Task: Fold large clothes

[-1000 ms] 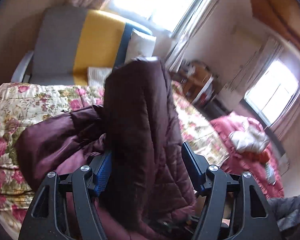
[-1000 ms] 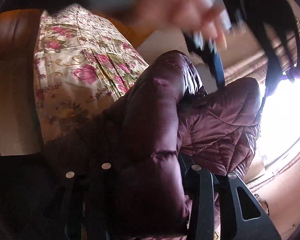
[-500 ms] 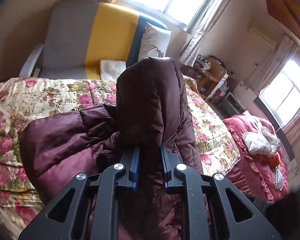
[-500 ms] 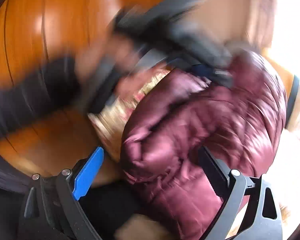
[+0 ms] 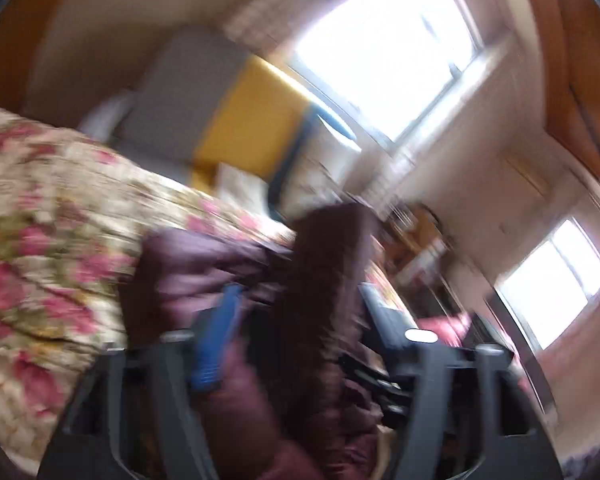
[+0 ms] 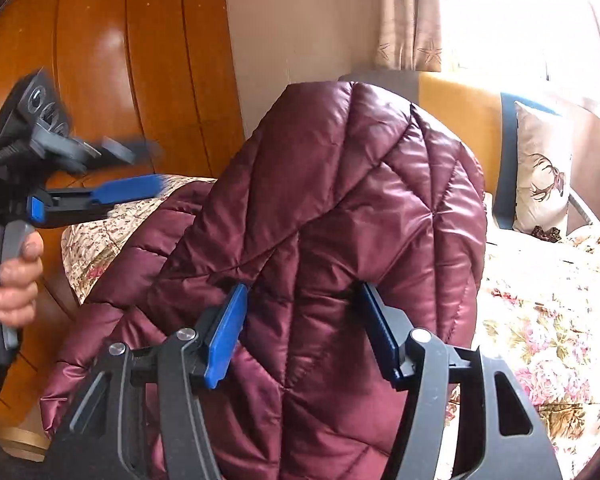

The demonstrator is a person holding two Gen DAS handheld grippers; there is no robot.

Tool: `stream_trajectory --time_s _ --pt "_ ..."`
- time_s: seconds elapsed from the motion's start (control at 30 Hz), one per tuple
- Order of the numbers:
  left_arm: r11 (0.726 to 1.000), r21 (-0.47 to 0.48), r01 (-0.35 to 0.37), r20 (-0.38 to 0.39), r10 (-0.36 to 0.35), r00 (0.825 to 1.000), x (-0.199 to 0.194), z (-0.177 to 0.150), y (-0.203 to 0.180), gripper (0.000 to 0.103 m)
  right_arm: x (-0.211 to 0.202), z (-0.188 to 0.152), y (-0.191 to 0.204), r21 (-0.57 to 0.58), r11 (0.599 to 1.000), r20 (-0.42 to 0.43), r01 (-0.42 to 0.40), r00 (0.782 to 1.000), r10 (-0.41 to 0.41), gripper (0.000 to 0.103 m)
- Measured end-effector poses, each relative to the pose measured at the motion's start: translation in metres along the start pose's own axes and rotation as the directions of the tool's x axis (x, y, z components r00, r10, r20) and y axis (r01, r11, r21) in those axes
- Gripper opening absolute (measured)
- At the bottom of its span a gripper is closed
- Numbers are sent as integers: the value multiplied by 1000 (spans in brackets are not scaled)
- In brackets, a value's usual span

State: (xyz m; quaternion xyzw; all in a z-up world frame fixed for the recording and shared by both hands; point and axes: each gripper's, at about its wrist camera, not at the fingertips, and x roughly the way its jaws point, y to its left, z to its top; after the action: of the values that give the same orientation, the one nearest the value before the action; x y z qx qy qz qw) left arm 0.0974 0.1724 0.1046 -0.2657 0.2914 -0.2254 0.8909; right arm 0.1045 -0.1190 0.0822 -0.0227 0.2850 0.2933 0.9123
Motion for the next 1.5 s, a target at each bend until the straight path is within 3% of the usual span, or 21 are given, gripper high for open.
stream_trajectory --time_s 0.03,0.13,0.23,0.3,0.37,0.43,0.53,0.6,0.67,0.73,0.77,0.87,0.97,1.1,1.13,1.2,1.4,1.47,1.5 --pt "999 -25 -40 15 41 999 -8 0 14 73 3 0 0 -3 1000 1 -4 1000 4 59" --pt "980 -165 -107 -65 97 993 -4 -5 64 74 5 -2 2 -15 1000 2 -9 1000 9 59" --pt "957 -287 -38 -145 -4 989 25 -11 94 74 10 -4 7 -45 999 1 -10 1000 10 59" --pt "953 -302 9 -147 -56 988 40 -7 96 74 11 -8 15 -76 997 -8 -12 1000 11 59" --pt "963 -266 44 -157 -89 984 59 3 86 74 11 -8 19 -97 995 -15 -13 1000 12 59" --pt "978 -191 81 -181 -116 977 75 14 69 66 20 -19 38 -177 984 -31 -3 1000 -3 59" --pt "995 41 96 -251 -83 964 105 31 28 56 30 -25 55 -250 968 -38 17 999 -27 59" --pt "993 96 74 -280 -45 959 119 35 23 56 39 -28 60 -271 962 -47 37 998 -52 59" --pt "998 55 36 -298 -18 955 136 39 44 56 50 -31 69 -311 948 -50 62 995 -81 59" --pt "995 58 -85 -287 98 953 147 34 71 56 62 -33 86 -373 925 -65 72 993 -103 59" --pt "989 34 -143 -313 146 938 154 29 87 54 69 -34 93 -398 913 -73 87 989 -127 59" --pt "979 -27 -203 -243 191 951 131 25 109 53 78 -34 102 -420 902 -78 98 987 -144 59" --pt "980 -64 -187 -106 180 978 86 28 104 53 79 -36 98 -412 906 -79 94 987 -139 59" --pt "987 121 -107 -23 111 994 38 5 43 53 70 -35 80 -343 939 -79 36 995 -67 60" --pt "986 153 -71 -38 78 996 33 -5 30 53 63 -31 62 -284 959 -76 -18 997 -4 60" --pt "985 173 -26 -75 39 996 30 -24 13 53 60 -29 57 -260 965 -76 -40 997 21 62" --pt "950 275 -147 -119 185 975 46 -69 -12 53 38 -23 35 -179 973 -61 -148 988 140 70" --pt "937 299 -178 -96 216 972 50 -79 -11 53 33 -16 25 -166 969 -87 -181 982 169 70" --pt "924 316 -214 -104 258 960 54 -82 -11 53 29 -15 22 -181 965 -93 -190 980 176 72"
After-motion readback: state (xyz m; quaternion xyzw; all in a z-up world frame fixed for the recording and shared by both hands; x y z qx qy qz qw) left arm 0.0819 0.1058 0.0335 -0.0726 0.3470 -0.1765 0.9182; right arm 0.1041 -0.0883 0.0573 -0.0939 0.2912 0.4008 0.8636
